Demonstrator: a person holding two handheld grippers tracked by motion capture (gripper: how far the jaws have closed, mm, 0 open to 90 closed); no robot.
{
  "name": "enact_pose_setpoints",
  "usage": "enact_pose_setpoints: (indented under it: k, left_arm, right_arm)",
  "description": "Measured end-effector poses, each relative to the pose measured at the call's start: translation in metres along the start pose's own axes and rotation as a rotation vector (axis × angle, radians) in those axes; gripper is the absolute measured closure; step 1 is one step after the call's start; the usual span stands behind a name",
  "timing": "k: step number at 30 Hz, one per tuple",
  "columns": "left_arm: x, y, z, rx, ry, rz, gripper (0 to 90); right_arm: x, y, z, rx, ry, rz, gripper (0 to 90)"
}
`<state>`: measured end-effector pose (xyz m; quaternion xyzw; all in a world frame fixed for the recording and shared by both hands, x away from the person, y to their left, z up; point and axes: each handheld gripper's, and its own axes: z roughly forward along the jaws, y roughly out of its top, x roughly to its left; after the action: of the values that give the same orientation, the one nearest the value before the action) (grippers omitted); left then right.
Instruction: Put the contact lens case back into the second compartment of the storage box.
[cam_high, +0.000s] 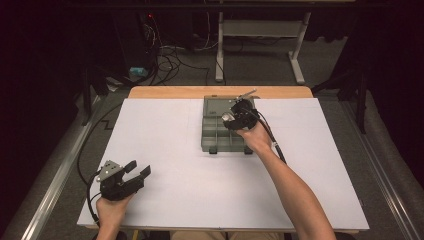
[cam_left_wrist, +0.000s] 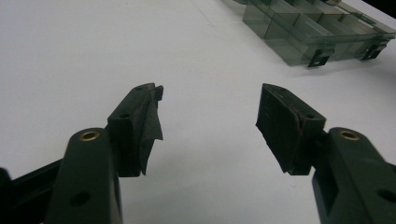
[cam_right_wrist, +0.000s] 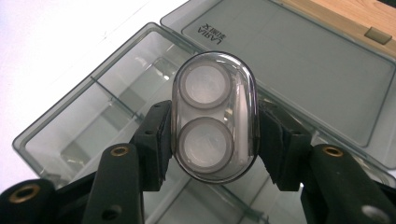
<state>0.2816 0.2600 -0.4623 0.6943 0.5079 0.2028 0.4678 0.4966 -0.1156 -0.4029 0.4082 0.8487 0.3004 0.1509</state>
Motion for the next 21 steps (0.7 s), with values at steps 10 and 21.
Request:
enact_pose_setpoints:
  k: [10,21]
  left_arm:
    - [0.0,0.0,0.001,0.007,-0.018,-0.006,38.8]
    - [0.0,0.0,0.001,-0.002,-0.019,-0.009,38.9]
  right_arm:
    - [0.002,0.001,0.018,0.018,-0.005,0.002,49.0]
    - [0.009,0.005,0.025,0.03,-0.039,-0.031,41.6]
